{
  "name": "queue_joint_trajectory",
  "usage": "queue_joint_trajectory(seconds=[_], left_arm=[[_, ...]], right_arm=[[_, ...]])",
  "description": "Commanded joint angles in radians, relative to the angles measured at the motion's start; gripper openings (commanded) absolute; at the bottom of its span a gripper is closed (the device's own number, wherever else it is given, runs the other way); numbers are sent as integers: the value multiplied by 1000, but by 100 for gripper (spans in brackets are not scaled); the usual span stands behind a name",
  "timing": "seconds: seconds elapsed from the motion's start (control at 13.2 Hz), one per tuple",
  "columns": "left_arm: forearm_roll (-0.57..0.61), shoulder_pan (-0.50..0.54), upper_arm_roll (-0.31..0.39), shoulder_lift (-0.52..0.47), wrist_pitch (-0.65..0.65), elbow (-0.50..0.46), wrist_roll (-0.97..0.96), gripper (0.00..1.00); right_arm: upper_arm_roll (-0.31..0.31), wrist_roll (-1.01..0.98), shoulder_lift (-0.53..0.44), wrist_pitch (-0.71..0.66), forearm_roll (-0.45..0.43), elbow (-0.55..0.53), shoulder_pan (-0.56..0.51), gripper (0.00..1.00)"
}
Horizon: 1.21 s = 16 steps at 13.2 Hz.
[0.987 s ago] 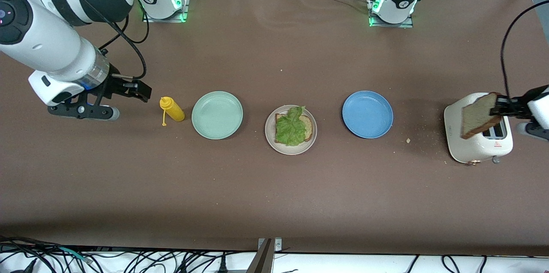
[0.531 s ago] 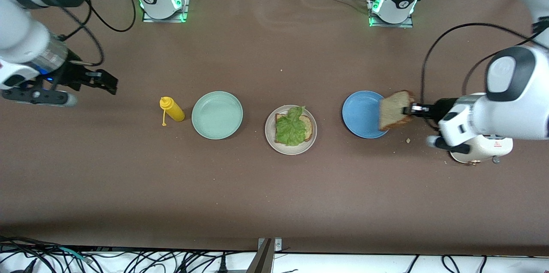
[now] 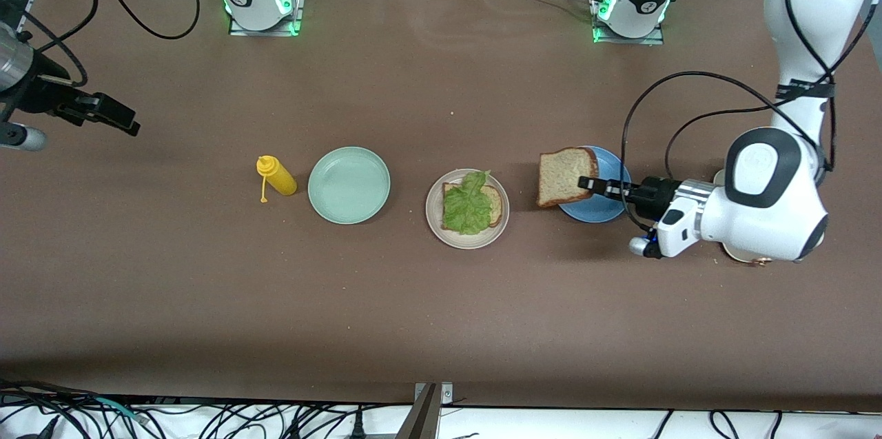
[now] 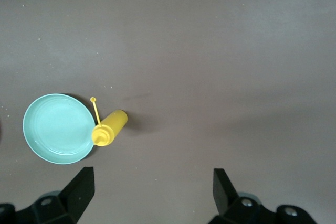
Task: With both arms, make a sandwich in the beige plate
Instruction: 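Retract the right gripper while the left gripper carries toast to plate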
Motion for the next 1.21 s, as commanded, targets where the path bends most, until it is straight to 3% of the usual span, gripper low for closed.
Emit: queue_joint_trajectory(seconds=[0.0,0.38,0.53,0.68,1.14], left_arm=[[-47,-76,7,14,64,32,-69,0],[-124,-181,8,32,218,15,-73,0],[-124,-222,8,43,256,12,-83,0],[-127,-250,8,57,313,3,-99,0],[-144,-296,8,96,379,-17,-109,0]], right_arm=[[97,0,-46,-35,3,-32,-96,100],[94,2,-46,-18,-3,-26,-80,100],[19,13,-51,-50,-1,-27,13,100],[11,13,-51,-56,6,-26,18,100],[47,7,-43,-36,2,-22,-22,100]])
